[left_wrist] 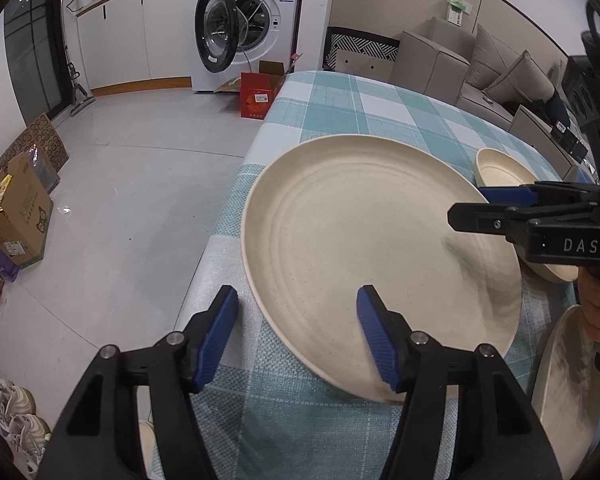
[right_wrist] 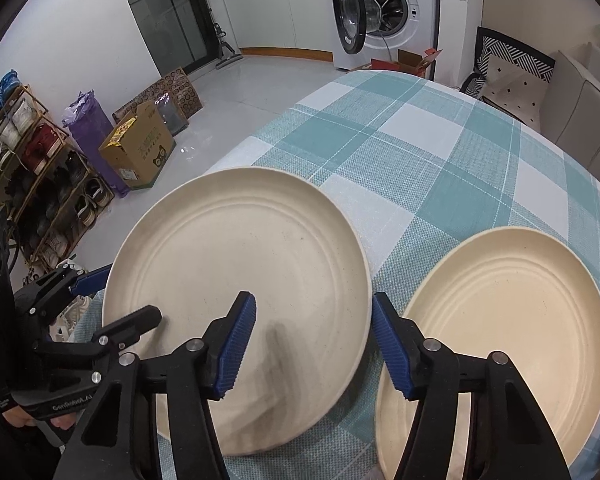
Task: Organize plates and bowls
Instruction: 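Close the left tool on the rim of the large cream plate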
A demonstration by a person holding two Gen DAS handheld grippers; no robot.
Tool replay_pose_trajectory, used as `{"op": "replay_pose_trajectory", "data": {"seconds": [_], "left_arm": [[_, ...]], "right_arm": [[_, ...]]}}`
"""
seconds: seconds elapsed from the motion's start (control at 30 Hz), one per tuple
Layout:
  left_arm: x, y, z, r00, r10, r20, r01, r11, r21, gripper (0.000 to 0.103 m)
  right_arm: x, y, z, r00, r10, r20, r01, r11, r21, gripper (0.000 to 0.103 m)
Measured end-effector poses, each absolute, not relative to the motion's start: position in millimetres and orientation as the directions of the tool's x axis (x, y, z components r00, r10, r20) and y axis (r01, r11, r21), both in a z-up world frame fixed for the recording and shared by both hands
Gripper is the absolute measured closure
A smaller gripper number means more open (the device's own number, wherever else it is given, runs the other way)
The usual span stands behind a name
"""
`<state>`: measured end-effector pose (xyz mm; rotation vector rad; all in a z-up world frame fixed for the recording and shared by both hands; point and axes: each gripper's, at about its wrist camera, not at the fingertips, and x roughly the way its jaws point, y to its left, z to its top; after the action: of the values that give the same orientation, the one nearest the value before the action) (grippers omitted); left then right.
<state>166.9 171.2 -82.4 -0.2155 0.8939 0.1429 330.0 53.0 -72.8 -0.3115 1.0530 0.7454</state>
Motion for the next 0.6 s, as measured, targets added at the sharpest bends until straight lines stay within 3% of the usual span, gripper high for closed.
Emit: {"op": "replay_pose_trajectory", "data": {"seconds": [0.2, 0.37, 0.6], "left_arm": [[166.4, 173.7, -81.4, 0.619, 0.036, -0.785, -0.232, 0.963, -0.139, 0.064], [163.9, 174.6, -81.0, 0.615, 0.050, -0.787, -0.250, 0.959, -0.134, 0.074], [157.8, 173.7, -79.0, 0.611, 0.061, -0.789, -0.259, 0.957, -0.127, 0.076]], "right_arm": [[324.7, 46.0, -73.5, 0.290, 0.395, -0.872, -0.673, 0.732, 0.107, 0.055], [321.5, 39.4, -72.9, 0.306, 0.386, -0.870, -0.660, 0.745, 0.098, 0.068], [315.8, 37.0, -73.1, 0.336, 0.370, -0.866, -0.659, 0.749, 0.064, 0.075]]}}
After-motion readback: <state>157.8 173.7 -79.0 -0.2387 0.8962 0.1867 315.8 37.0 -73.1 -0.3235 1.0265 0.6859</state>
